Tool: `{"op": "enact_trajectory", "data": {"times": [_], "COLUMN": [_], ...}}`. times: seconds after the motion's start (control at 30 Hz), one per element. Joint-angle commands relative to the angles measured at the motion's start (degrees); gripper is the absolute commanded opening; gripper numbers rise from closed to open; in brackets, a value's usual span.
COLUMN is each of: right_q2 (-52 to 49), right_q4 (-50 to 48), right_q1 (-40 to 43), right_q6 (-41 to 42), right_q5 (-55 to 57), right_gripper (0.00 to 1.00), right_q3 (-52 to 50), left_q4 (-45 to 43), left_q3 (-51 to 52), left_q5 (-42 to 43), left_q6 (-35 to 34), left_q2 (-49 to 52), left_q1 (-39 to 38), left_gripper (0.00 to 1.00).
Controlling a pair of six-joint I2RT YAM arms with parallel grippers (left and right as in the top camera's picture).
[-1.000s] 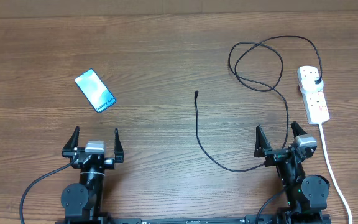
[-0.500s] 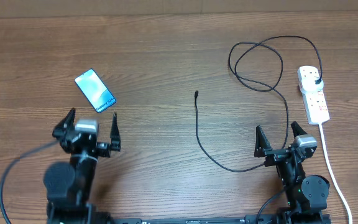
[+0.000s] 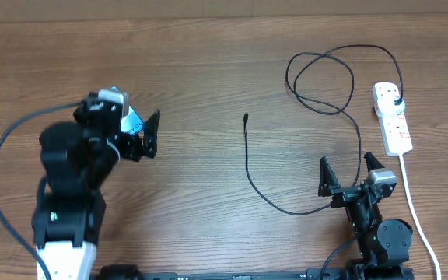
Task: Plug charger to phone and switch on socket
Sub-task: 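Move the left gripper forward over the blue phone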
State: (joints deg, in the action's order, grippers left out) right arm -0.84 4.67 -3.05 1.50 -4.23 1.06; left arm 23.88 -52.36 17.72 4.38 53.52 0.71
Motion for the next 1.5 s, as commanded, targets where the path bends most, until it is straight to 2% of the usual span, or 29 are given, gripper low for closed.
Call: {"op": "enact_trajectory", "data": {"times": [0.0,0.17,0.33,0.6,0.9,1.03,1.2,1.37,1.47], "right_q2": [0.7,0.7,0.7,0.7,0.7,0.7,0.7,0.7,0.7], "right_q4": [-0.2,-0.2,-0.2,-0.2,-0.2,-0.2,-0.2,-0.2,-0.2], "right_q1": [-0.3,-0.3,-0.3,-0.3,-0.3,-0.3,-0.3,-0.3,-0.3], "right_q6": [0.2,0.2,0.2,0.2,0.2,0.2,0.2,0.2,0.2], "right_q5": [0.2,0.2,0.2,0.2,0.2,0.2,0.2,0.2,0.2], "right_gripper": [1.0,1.0,1.0,1.0,1.0,1.0,1.0,1.0,1.0], "right_q3": [-0.6,-0.6,-0.6,-0.6,-0.6,-0.6,-0.6,-0.6,-0.6], "left_q4": [5.0,16.3,26.4,30.6,29.9,25.8,25.6,35.4,45.3], "left_q3": [-7.5,-18.2,-28.3,-28.7,-28.7,-28.9,-32.6,-46.6,-58.9], "left_q5": [3.4,5.5,14.9,15.1,15.3,10.3,6.4,3.1,-5.3], "left_q6": [-2.0,-2.0,-2.0,-2.7,-3.5,-13.2,-18.5,-19.7,-23.2], "left_q2": [5.6,14.5,21.4,22.1,22.1,22.2,24.6,34.9,44.2], "left_q1": [-0.2,-0.2,-0.2,-0.4,-0.4,0.0,0.1,0.1,0.1], "left_gripper": [1.0,1.0,0.99,1.0,1.0,1.0,1.0,1.0,1.0]}}
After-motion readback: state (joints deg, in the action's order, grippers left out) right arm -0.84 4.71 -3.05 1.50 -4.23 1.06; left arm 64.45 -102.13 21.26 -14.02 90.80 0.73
